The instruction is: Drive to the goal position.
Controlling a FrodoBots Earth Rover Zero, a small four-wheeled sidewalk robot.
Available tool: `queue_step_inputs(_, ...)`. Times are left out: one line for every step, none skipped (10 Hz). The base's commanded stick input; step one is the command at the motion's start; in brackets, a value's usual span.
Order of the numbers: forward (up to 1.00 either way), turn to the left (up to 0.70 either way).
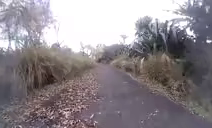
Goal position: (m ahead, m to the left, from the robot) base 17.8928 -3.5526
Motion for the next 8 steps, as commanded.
queue_step_inputs(0.7, -0.22)
queue_step_inputs(0.7, -0.16)
queue_step_inputs(0.7, -0.1)
queue_step_inputs(0.7, -0.04)
queue_step_inputs(0.7, 0.0)
queue_step_inputs(0.7, 0.0)
queue_step_inputs(0.7, 0.0)
queue_step_inputs(0.7, 0.0)
